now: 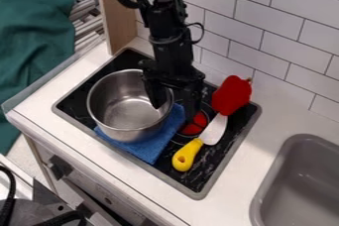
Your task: Put the silver pot on the upper left side of the left burner
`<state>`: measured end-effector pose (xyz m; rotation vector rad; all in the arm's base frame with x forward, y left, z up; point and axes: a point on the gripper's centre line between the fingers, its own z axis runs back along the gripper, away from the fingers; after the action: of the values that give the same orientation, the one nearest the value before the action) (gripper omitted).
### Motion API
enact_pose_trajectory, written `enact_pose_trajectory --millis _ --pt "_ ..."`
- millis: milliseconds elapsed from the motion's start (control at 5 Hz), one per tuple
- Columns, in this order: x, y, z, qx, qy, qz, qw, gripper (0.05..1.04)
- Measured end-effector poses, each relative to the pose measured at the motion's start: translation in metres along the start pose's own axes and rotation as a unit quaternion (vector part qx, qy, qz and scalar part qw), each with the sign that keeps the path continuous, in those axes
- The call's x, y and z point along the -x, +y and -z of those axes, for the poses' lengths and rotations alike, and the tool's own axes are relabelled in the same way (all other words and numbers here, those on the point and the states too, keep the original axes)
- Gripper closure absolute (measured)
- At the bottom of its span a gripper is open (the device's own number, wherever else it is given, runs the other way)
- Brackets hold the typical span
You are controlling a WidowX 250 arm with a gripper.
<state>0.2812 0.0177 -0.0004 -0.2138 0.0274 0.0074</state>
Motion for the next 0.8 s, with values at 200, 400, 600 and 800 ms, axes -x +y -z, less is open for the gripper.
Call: enact_pose_trajectory --millis 200,400,600,800 --pt "0.002 -0.005 0.015 -0.002 0.017 -0.017 0.9997 0.133" --pt "-0.004 -0.006 0.021 -0.022 0.000 -0.025 0.9995 0.424" --pt "0.001 -0.004 0.028 -0.036 -0.010 -0.041 0.9985 0.727" --pt "0.003 -0.004 0.025 -0.051 -0.026 -0.047 0.9973 0.875"
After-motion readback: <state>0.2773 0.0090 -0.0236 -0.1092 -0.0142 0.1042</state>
